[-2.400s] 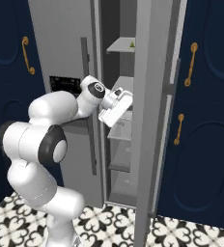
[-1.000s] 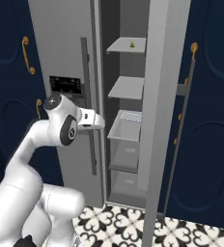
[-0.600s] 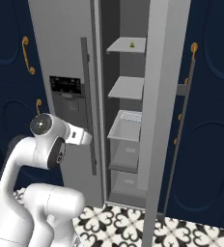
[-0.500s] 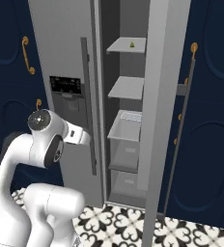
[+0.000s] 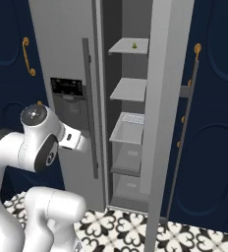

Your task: Grab a lemon wedge from the fridge and one ice cube from the ice bowl, and put them in the glass of lemonade.

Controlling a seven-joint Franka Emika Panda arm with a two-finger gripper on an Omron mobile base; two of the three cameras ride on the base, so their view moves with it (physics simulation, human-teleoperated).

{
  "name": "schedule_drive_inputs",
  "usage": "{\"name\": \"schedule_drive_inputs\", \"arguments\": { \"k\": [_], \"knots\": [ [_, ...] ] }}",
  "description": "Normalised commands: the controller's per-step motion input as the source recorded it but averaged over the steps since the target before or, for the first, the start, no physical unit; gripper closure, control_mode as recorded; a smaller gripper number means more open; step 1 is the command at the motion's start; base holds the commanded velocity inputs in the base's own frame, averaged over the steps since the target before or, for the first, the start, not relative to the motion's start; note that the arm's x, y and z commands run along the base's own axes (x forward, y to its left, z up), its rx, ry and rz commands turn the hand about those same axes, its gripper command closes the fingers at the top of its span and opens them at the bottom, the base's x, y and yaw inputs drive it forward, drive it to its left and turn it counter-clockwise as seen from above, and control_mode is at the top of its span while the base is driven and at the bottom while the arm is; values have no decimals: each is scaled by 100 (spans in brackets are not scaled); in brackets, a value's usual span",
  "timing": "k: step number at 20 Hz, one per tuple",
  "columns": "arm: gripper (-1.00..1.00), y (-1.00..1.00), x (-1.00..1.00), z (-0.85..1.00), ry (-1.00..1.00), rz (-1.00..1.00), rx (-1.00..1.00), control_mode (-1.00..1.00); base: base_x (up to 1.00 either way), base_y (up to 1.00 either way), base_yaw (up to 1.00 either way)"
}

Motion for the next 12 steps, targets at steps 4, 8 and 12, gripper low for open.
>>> {"name": "schedule_drive_inputs", "arguments": {
  "k": [4, 8, 12],
  "knots": [
    [-100, 30, 2, -22, 5, 3, -2, -100, 0, 0, 0],
    [-100, 11, 4, -9, 5, 0, 0, -100, 0, 0, 0],
    [-100, 9, 3, -8, 3, 0, 0, -100, 0, 0, 0]
  ]
}}
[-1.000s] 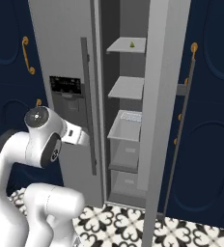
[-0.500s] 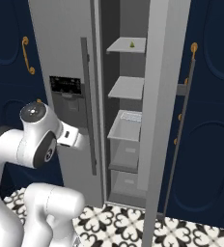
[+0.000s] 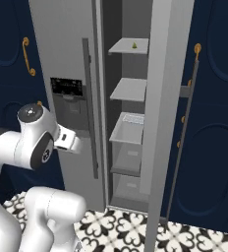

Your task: Grab a lemon wedge from the fridge and one ice cube from the ice bowl, and put them in the glass of lemonade.

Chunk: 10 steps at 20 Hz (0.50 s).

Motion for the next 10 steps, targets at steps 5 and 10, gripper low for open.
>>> {"name": "schedule_drive_inputs", "arguments": {
  "k": [5, 10],
  "knots": [
    [-100, 9, 9, -4, 0, 0, 0, -100, 0, 0, 0],
    [-100, 0, 0, 0, 0, 0, 0, 100, 2, -1, -9]
  ]
}}
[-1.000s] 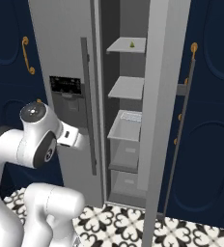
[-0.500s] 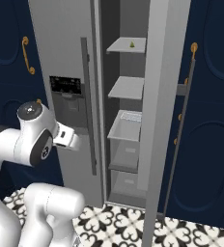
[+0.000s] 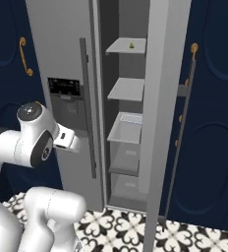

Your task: Grab a lemon wedge from the fridge and one ice cube from the ice bowl, and put them in the glass of lemonade.

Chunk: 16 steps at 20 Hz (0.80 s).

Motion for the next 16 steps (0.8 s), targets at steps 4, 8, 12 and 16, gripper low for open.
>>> {"name": "schedule_drive_inputs", "arguments": {
  "k": [4, 8, 12, 16],
  "knots": [
    [-100, 0, 0, 0, 0, 0, 0, 100, 22, -15, -16],
    [-100, 0, 0, 0, 0, 0, 0, 100, 29, -20, -16],
    [-100, 0, 0, 0, 0, 0, 0, 100, 33, -29, -16],
    [-100, 0, 0, 0, 0, 0, 0, 100, 52, -27, -12]
  ]
}}
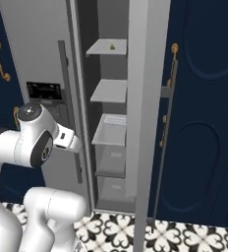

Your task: Grab a lemon wedge from the fridge and one ice cube from the ice bowl, and put them in the glass of lemonade.

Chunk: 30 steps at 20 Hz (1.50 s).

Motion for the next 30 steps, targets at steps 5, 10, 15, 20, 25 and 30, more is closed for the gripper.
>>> {"name": "schedule_drive_inputs", "arguments": {
  "k": [5, 10, 15, 20, 25, 30],
  "knots": [
    [-100, 0, 0, 0, 0, 0, 0, 100, 73, -34, -5],
    [-100, 0, 0, 0, 0, 0, 0, 100, 77, -48, 0],
    [-100, 0, 0, 0, 0, 0, 0, 100, 59, -48, 0],
    [-100, 0, 0, 0, 0, 0, 0, 100, 80, -19, 3],
    [-100, 0, 0, 0, 0, 0, 0, 100, 99, -17, 5],
    [-100, 0, 0, 0, 0, 0, 0, 100, 61, -37, 4]
  ]
}}
